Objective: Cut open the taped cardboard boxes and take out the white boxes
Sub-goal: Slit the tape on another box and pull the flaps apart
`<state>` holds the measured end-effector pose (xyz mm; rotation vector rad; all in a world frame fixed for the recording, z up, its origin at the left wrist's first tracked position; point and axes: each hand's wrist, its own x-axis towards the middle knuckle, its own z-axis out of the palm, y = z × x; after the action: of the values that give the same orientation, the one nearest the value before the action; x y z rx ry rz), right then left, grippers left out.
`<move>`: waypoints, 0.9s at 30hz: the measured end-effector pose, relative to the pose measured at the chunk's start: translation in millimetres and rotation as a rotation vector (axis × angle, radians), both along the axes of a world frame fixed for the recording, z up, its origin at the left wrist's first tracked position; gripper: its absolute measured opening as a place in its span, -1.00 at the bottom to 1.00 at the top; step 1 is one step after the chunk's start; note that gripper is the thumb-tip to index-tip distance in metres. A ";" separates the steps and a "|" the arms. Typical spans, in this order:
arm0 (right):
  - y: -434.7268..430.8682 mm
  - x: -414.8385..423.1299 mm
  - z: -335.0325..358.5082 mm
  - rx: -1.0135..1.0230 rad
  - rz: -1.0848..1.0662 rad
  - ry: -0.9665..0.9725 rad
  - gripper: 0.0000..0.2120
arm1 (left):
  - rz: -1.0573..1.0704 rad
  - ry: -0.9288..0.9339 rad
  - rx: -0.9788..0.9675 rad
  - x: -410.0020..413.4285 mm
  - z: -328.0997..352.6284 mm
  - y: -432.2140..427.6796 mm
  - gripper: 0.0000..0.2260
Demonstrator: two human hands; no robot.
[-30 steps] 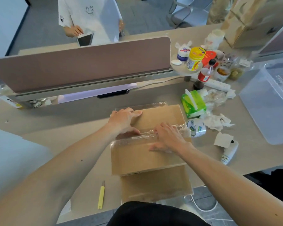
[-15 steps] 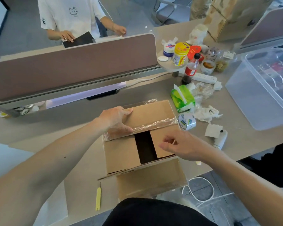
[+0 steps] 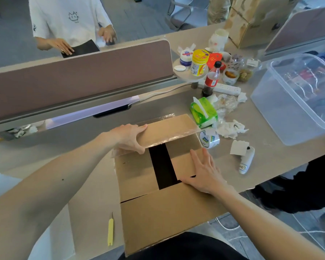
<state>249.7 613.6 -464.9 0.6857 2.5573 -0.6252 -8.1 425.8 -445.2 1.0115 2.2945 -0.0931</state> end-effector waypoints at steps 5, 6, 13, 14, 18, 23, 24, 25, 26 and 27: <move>-2.6 -5.5 -3.4 0.035 -0.021 -0.009 0.04 | 0.256 -0.388 0.203 -26.2 31.4 -4.0 -0.60; -3.5 -6.2 -3.6 0.037 -0.029 -0.002 0.04 | 0.247 -0.374 0.286 -32.8 41.3 -4.8 -0.72; -9.6 -11.8 -9.6 0.083 -0.057 -0.017 0.05 | 0.207 0.451 0.332 -65.0 50.1 -2.3 -0.71; -11.3 -13.2 -10.2 0.095 -0.063 -0.030 0.07 | 0.240 0.482 0.256 -63.5 39.3 -0.7 -0.63; -15.2 -18.9 -11.5 0.121 -0.081 -0.101 0.17 | 0.384 0.338 0.070 -40.7 -12.9 4.7 -0.33; -17.3 -26.9 -13.9 0.144 -0.099 -0.156 0.28 | 0.516 0.154 0.020 10.2 -41.2 14.1 0.10; -18.2 -28.6 -14.1 0.146 -0.103 -0.169 0.30 | 0.511 0.151 0.018 15.1 -40.9 15.7 0.12; -19.1 -30.2 -14.6 0.148 -0.106 -0.175 0.31 | 0.514 0.147 0.024 17.9 -39.4 16.6 0.11; -19.7 -31.5 -14.9 0.150 -0.109 -0.174 0.31 | 0.524 0.138 0.041 19.6 -37.0 17.1 0.09; -20.0 -32.5 -14.8 0.149 -0.114 -0.170 0.30 | 0.536 0.122 0.057 19.4 -36.5 16.6 0.06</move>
<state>217.2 593.6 -479.7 0.8999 2.4370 -0.3959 11.3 442.3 -481.6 0.3963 2.6128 0.1354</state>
